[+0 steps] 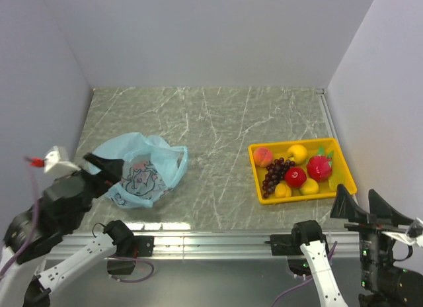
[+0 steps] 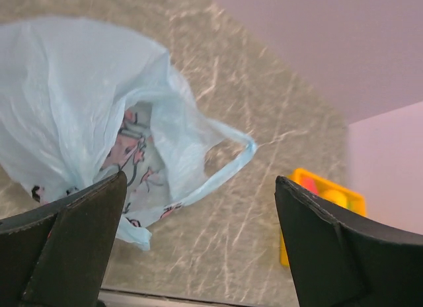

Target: Untie the knot of the plastic bag and take out the fruit

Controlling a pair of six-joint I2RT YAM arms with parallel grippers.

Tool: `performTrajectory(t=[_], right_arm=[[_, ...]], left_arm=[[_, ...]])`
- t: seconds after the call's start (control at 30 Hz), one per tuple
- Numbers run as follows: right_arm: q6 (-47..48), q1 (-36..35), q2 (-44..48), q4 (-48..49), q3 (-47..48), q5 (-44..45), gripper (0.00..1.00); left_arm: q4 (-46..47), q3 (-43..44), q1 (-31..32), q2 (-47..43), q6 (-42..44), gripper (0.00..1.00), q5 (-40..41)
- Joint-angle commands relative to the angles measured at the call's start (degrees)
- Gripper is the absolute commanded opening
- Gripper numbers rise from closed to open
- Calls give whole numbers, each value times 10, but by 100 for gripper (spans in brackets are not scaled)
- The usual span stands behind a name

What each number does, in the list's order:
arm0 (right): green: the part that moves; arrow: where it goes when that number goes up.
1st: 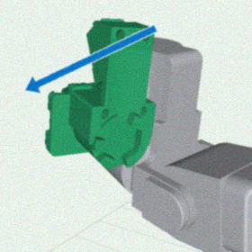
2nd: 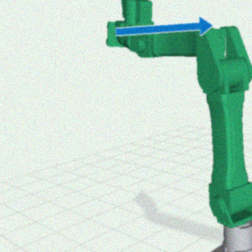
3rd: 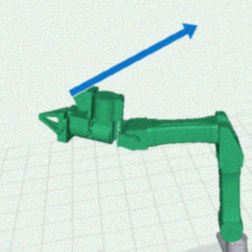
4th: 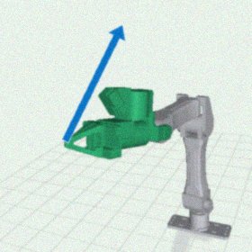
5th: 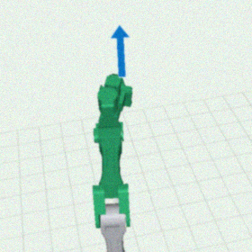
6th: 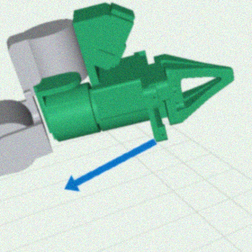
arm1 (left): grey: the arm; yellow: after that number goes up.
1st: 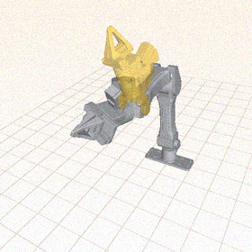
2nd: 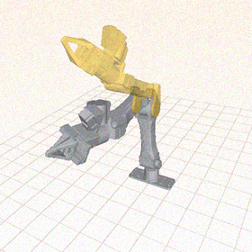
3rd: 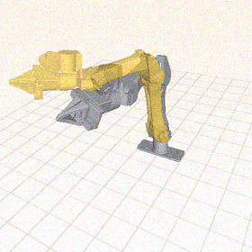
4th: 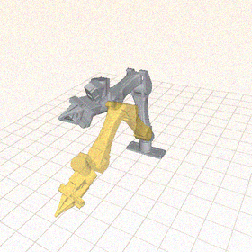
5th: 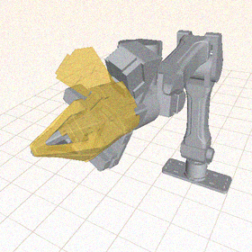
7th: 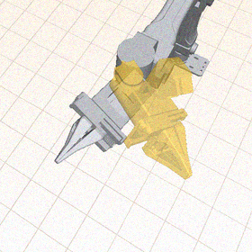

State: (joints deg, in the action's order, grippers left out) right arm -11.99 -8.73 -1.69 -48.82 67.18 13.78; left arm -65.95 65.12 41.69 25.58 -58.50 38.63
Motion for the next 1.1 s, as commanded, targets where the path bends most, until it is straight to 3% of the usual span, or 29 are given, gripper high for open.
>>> performTrajectory(t=[0.0,0.23,0.47,1.07], right_arm=[[18,2,39,-9,10,-15,100],[26,2,39,-31,17,-30,100],[23,2,40,-23,1,-31,100],[7,3,35,-2,-32,-26,100]], left_arm=[[-19,47,-1,-42,65,99,9],[3,64,0,-121,99,99,55],[28,48,0,-143,119,99,79],[112,8,0,-140,155,99,109]])
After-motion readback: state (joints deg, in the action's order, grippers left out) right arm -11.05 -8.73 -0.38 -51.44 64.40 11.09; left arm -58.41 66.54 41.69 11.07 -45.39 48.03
